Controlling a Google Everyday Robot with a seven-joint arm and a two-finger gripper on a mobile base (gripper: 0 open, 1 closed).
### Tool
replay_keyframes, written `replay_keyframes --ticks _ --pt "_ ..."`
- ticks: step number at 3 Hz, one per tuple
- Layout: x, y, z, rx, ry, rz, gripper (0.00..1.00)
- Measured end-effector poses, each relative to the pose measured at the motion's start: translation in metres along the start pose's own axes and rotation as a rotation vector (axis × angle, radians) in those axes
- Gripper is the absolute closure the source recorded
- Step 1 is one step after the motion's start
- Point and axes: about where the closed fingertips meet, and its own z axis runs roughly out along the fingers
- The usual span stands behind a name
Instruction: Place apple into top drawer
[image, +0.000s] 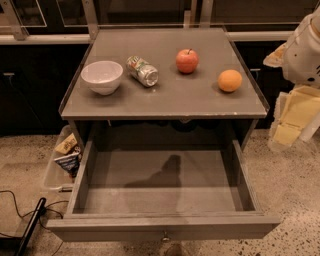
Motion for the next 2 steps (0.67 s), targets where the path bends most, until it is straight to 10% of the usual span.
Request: replay_keyframes --ticks 2 --pt "-0.0077 -0.0082 0.0021 0.021 -0.008 -0.014 0.0"
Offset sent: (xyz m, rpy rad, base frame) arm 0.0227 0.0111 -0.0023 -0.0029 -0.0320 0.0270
